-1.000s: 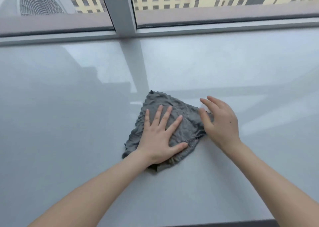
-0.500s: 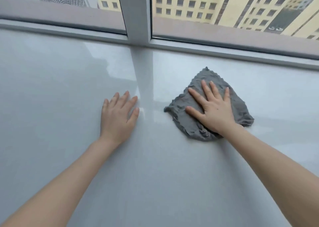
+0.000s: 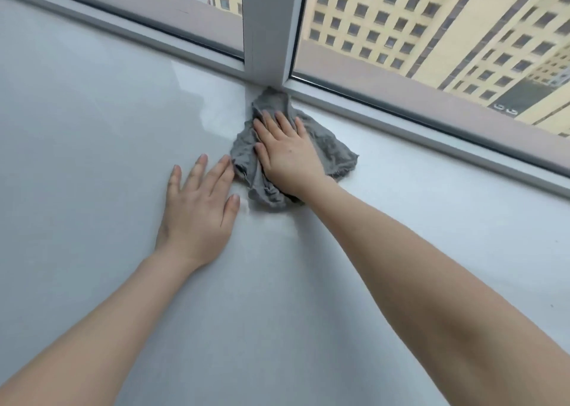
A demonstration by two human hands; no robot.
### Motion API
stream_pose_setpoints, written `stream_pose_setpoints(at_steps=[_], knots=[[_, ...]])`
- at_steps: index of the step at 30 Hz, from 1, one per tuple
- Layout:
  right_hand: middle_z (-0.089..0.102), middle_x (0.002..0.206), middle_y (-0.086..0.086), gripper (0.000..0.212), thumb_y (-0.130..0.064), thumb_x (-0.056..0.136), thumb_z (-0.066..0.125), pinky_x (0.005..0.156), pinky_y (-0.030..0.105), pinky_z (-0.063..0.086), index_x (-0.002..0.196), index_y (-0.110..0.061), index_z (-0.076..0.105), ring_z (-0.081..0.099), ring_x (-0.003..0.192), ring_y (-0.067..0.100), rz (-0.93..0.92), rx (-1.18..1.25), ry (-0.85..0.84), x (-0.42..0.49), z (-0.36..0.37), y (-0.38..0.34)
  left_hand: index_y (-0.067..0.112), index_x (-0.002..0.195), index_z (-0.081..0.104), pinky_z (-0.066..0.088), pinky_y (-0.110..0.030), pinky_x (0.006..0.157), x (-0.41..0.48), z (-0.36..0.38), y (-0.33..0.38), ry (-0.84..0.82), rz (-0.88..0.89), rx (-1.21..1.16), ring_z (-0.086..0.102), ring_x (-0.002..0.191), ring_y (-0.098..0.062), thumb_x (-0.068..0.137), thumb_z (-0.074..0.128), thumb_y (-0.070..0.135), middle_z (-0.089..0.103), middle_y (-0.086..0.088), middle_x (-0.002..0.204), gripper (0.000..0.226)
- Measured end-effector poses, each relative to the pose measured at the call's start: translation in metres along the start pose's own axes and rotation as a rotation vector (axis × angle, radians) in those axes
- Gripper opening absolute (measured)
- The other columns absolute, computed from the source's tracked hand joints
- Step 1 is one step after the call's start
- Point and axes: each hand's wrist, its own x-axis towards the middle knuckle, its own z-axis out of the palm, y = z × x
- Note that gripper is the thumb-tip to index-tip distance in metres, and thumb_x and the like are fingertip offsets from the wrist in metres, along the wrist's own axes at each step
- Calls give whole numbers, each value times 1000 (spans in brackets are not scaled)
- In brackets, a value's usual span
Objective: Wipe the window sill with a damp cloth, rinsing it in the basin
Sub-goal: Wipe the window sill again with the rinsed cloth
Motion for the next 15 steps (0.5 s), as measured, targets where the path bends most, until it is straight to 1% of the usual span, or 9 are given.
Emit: stream_pose_setpoints(at_steps=[2,3,4,7,9,11,13,14,15], knots=[[18,156,0,49,-34,102,22,117,38,2,148,-19,22,12,144,19,-124,-18,-31,17,-3,12,13,138,39,14,-53,109,0,-1,-1,-7,7,17,28,137,-30,89,18,40,37,-3,147,60],[20,156,0,48,-33,102,23,117,36,4,147,-20,24,14,144,17,-160,-20,-35,14,-6,28,14,139,38,12,-52,110,0,-1,-1,-14,3,17,27,138,-29,89,17,41,35,-2,148,60],[22,155,0,47,-33,101,23,117,34,5,147,-20,26,16,144,16,-152,-10,-32,6,-9,49,14,140,36,10,-51,110,-1,-2,-1,-21,-2,13,25,139,-28,89,15,42,33,-1,149,61],[25,154,2,53,-38,98,18,116,27,5,146,-19,28,18,143,15,20,10,-31,-41,-24,125,15,141,35,7,-50,111,-1,-1,0,-26,-14,-1,21,141,-27,89,12,42,30,-1,151,63],[25,154,2,61,-44,93,11,116,27,5,146,-18,28,19,143,15,130,-9,-20,-76,-30,152,14,140,37,8,-51,111,0,0,0,-14,-19,0,23,140,-28,88,12,42,32,-2,150,63],[23,155,6,61,-43,93,13,117,31,5,147,-16,26,17,144,19,275,-10,23,-87,-26,144,12,138,40,12,-54,110,-1,0,2,-14,-13,11,27,138,-30,89,15,40,36,-4,148,62],[16,156,12,55,-37,99,21,118,34,2,148,-12,21,11,144,25,385,-12,32,-68,-19,111,11,136,42,16,-56,109,0,0,2,-9,-11,19,30,136,-32,89,18,39,39,-6,146,60],[14,156,13,54,-35,100,24,118,34,0,148,-11,19,10,145,26,367,-15,29,-52,-15,91,11,135,43,16,-56,109,0,0,2,-7,-9,19,30,136,-32,89,19,39,39,-6,146,59],[14,156,12,53,-33,101,25,118,34,0,148,-11,19,9,145,25,301,-17,28,-36,-11,71,12,136,42,15,-55,109,0,1,2,-4,-5,18,30,137,-31,89,18,39,39,-6,146,60]])
